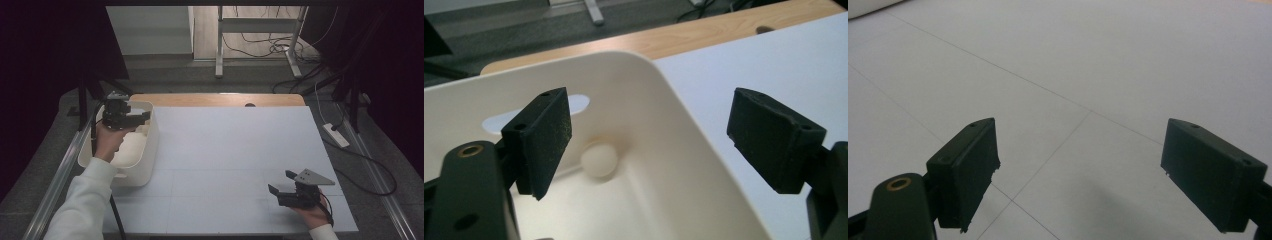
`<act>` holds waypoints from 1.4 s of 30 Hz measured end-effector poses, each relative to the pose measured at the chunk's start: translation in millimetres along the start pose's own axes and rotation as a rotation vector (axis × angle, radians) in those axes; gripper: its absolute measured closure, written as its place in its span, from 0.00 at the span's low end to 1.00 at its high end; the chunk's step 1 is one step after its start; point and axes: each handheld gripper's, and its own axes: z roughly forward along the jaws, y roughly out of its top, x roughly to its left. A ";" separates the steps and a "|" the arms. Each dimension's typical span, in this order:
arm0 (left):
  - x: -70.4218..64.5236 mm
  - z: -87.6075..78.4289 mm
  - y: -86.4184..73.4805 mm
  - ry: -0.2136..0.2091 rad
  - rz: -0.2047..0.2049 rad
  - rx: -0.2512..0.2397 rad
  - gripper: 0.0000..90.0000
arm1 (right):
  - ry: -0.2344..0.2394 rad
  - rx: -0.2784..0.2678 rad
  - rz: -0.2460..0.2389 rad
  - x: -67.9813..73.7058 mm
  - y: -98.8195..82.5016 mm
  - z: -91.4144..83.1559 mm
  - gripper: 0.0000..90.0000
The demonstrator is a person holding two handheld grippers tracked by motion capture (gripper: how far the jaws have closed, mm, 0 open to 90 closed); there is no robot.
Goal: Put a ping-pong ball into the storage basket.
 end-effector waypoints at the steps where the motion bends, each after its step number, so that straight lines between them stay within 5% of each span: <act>1: 0.0 0.0 0.0 0.000 0.000 0.000 0.20 | 0.000 0.000 0.000 0.0 0.0 0.0 0.17; 23: -40.6 -24.0 7.7 -0.176 0.083 -0.079 0.21 | -0.002 -0.004 0.006 -0.9 0.0 -0.9 0.16; 42: -72.6 -39.4 -1.2 -0.281 0.136 -0.117 0.21 | -0.001 -0.004 0.003 -1.1 0.3 -0.1 0.17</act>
